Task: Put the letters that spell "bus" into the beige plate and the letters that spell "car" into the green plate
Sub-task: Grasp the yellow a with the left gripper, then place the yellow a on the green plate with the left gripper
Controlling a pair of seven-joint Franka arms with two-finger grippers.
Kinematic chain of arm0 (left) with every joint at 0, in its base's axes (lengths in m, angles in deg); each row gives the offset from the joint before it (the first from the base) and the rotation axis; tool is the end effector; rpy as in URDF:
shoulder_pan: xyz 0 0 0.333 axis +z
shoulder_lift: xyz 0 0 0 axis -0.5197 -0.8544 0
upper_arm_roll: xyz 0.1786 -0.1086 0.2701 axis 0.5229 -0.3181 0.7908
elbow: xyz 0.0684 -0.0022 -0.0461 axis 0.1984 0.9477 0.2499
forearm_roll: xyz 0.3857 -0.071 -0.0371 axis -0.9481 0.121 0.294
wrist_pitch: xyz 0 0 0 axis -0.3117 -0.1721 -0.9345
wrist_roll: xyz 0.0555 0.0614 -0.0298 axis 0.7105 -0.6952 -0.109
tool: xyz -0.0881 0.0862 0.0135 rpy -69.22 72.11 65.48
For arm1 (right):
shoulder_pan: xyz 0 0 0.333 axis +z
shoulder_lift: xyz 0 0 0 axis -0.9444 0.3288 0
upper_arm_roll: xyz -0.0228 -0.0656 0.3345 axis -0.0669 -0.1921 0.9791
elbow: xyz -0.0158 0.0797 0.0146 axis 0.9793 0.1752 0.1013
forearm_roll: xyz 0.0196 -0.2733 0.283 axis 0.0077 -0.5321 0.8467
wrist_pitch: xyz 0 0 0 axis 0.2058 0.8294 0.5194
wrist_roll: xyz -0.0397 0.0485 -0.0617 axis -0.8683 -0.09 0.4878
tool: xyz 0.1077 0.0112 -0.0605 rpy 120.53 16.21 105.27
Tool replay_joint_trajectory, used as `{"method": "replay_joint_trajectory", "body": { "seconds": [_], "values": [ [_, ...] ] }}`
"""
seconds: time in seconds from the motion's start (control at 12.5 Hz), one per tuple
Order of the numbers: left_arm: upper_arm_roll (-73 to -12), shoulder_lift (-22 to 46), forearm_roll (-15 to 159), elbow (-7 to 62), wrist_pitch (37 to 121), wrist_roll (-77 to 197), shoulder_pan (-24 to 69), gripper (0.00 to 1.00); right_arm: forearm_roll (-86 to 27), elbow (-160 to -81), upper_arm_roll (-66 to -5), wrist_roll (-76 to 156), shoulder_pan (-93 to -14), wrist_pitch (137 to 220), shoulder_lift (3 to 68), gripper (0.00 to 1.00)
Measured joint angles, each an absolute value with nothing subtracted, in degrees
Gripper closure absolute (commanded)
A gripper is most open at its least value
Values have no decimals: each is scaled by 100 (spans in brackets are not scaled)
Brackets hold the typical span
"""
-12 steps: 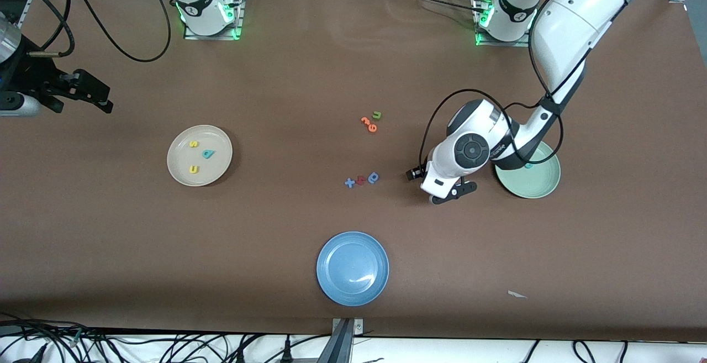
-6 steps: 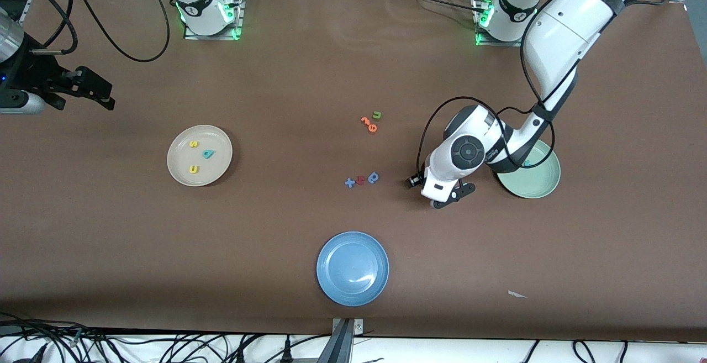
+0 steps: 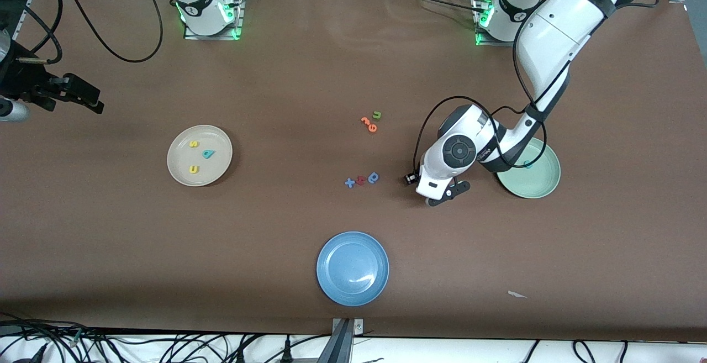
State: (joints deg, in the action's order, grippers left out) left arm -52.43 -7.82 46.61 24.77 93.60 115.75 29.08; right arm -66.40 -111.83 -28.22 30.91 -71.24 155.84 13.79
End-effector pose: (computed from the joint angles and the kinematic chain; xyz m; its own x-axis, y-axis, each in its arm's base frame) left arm 0.6032 -0.3083 0.1680 0.8777 0.4464 -0.1740 0.4535 -0.8913 0.0009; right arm 0.5719 0.0118 0.6143 0.9988 -0.0477 0.0075 -0.0476 -0.9989 -0.0025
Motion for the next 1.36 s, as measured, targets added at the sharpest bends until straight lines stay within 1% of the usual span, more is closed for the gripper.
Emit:
{"method": "replay_joint_trajectory", "body": {
  "seconds": [0.16, 0.24, 0.32, 0.4, 0.48, 0.56, 0.72, 0.8, 0.88, 1.04, 1.2, 1.36],
  "values": [
    [-5246, -777, 4661, 2475, 9359, 11575, 2907, 45, -6640, -11193, -2824, 3091, -7124, 15585, 1403, 0],
    [-5246, -776, 4661, 2474, 9360, 11575, 2908, 50, -6640, -11201, -2825, 3091, -7124, 15588, 1421, 0],
    [-5249, -770, 4661, 2472, 9360, 11575, 2907, 58, -6640, -11228, -2825, 3091, -7123, 15620, 1449, 0],
    [-5250, -770, 4661, 2471, 9360, 11575, 2907, 64, -6640, -11264, -2823, 3092, -7120, 15704, 1498, 0],
    [-5255, -762, 4661, 2467, 9360, 11575, 2907, 67, -6640, -11289, -2819, 3092, -7114, 15788, 1562, 0],
    [-5256, -754, 4661, 2467, 9356, 11575, 2907, 76, -6640, -11306, -2818, 3091, -7104, 15853, 1617, 0],
    [-5256, -749, 4661, 2467, 9353, 11575, 2906, 87, -6640, -11312, -2818, 3092, -7085, 15997, 1676, 0],
    [-5256, -749, 4661, 2467, 9353, 11575, 2906, 92, -6640, -11316, -2818, 3091, -7083, 16040, 1678, 0],
    [-5256, -749, 4661, 2467, 9353, 11575, 2907, 94, -6640, -11316, -2818, 3092, -7081, 16065, 1677, 0],
    [-5252, -741, 4660, 2454, 9303, 11569, 2922, 94, -6640, -11316, -2818, 3091, -7072, 16098, 1677, 0],
    [-5243, -658, 4655, 2376, 8996, 11414, 3019, 94, -6640, -11316, -2815, 3092, -7067, 16111, 1674, 0],
    [-5363, -436, 4656, 2300, 8574, 11031, 3311, 94, -6640, -11316, -2811, 3110, -7065, 16103, 1658, 0]
  ]
}}
